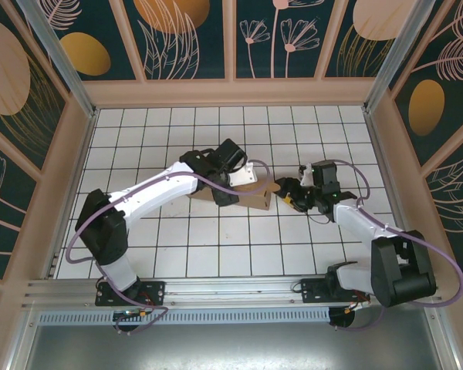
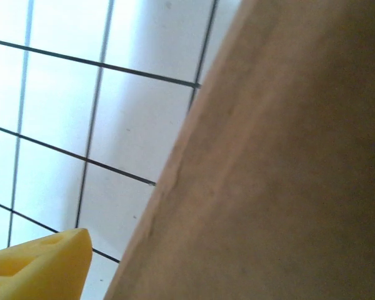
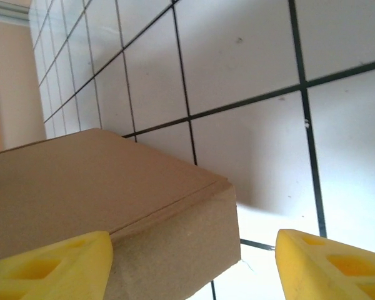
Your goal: Fold the paper box
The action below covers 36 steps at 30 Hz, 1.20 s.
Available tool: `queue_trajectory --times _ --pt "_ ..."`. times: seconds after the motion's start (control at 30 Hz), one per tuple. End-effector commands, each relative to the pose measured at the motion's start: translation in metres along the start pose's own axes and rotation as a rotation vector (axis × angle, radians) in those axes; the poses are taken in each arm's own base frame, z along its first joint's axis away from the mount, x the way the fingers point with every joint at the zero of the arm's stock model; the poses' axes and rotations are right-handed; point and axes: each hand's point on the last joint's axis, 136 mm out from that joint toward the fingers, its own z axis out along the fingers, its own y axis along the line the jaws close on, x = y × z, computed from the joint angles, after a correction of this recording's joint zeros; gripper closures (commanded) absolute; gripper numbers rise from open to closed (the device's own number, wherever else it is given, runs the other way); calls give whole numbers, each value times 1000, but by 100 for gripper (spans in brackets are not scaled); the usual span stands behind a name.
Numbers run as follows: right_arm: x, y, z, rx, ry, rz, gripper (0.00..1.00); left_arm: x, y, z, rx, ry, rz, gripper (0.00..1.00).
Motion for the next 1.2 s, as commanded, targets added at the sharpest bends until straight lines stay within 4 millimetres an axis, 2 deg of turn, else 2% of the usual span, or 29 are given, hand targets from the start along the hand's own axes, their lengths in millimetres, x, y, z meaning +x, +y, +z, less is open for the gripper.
queue_trajectory --times 0.0,0.2,0.23,0.4,0.57,0.67,0.77,0.9,0.97,1.07,1.17 --pt "-2 11 -6 -16 6 -37 30 -34 20 -29 -55 -167 -34 16" --pt "-2 9 1 -27 29 -20 29 -41 19 -22 19 -184 -54 12" --pt "-2 9 2 -28 29 -20 29 -39 16 -11 43 -165 -60 12" --pt "-5 8 0 -15 17 -43 29 -30 8 3 91 -125 -93 11" --pt "-8 9 -3 -2 4 -71 29 -32 8 -3 95 -134 -130 8" --pt "-9 11 -7 2 -14 -87 29 -33 12 -10 73 -147 -138 2" --pt "-11 12 -9 6 -22 -97 29 -36 15 -16 60 -170 -156 2" --pt "-19 18 -15 24 -51 -128 29 -46 31 -39 -16 -254 -181 1" --pt "-27 26 -26 36 -98 -173 30 -51 41 -54 -55 -297 -211 2" --pt "-47 48 -57 59 -226 -277 32 -55 67 -91 -166 -408 -303 1" --pt "-68 80 -94 47 -400 -419 39 -53 80 -138 -248 -541 -365 1"
